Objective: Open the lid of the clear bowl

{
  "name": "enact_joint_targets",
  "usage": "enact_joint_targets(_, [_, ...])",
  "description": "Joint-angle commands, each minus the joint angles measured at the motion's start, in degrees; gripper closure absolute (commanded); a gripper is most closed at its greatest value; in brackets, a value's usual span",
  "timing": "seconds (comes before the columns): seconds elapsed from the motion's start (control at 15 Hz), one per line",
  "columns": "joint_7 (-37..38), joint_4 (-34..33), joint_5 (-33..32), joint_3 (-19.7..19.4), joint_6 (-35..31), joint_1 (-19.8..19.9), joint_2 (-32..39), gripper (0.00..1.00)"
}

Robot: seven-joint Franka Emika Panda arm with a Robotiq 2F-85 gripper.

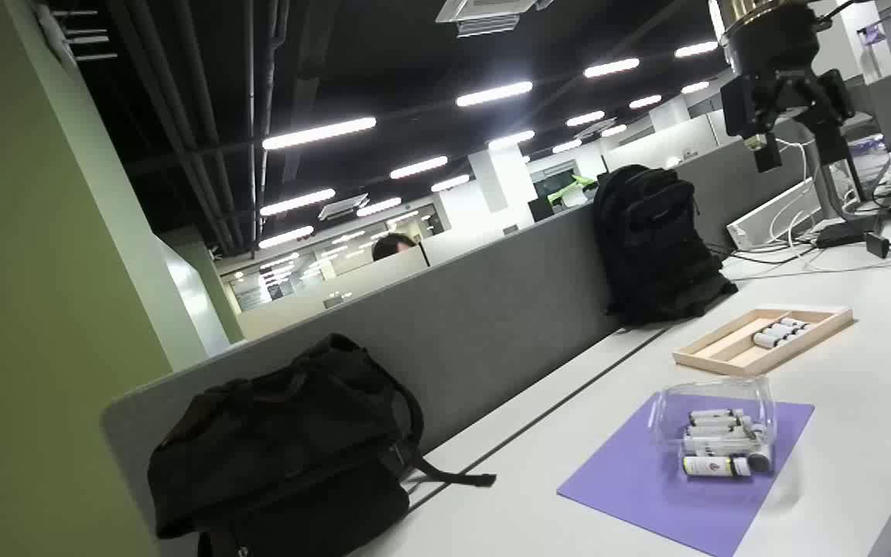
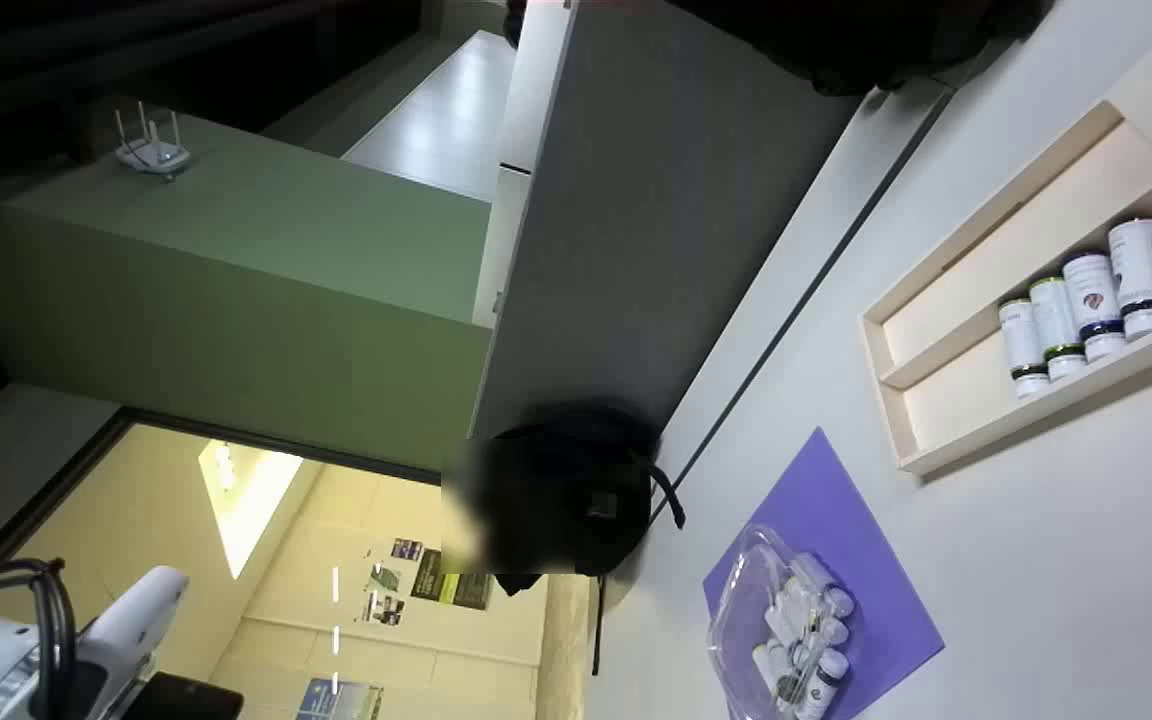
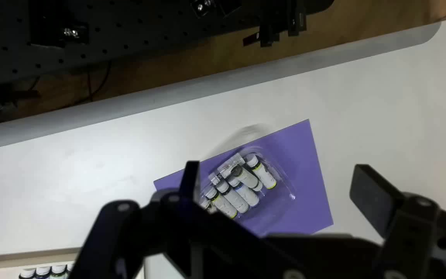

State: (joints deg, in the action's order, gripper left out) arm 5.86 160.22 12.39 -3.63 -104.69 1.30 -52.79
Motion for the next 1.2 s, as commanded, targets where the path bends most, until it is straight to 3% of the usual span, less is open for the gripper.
enact_joint_targets(0.0, [-0.52, -0.12, 0.5, 0.65, 0.23, 0.79, 0.08, 0.0])
enact_joint_targets(0.47, [-0.52, -0.12, 0.5, 0.65, 0.23, 0.79, 0.08, 0.0])
enact_joint_targets(0.73, [-7.35, -0.83, -2.72, -6.38, -1.75, 5.35, 6.87, 0.0])
enact_joint_targets(1.07, [-14.39, -1.88, -5.98, -14.82, -11.76, 11.96, 21.11, 0.0])
enact_joint_targets(1.13, [-15.63, -1.13, -6.13, -15.51, -18.1, 12.58, 23.66, 0.0])
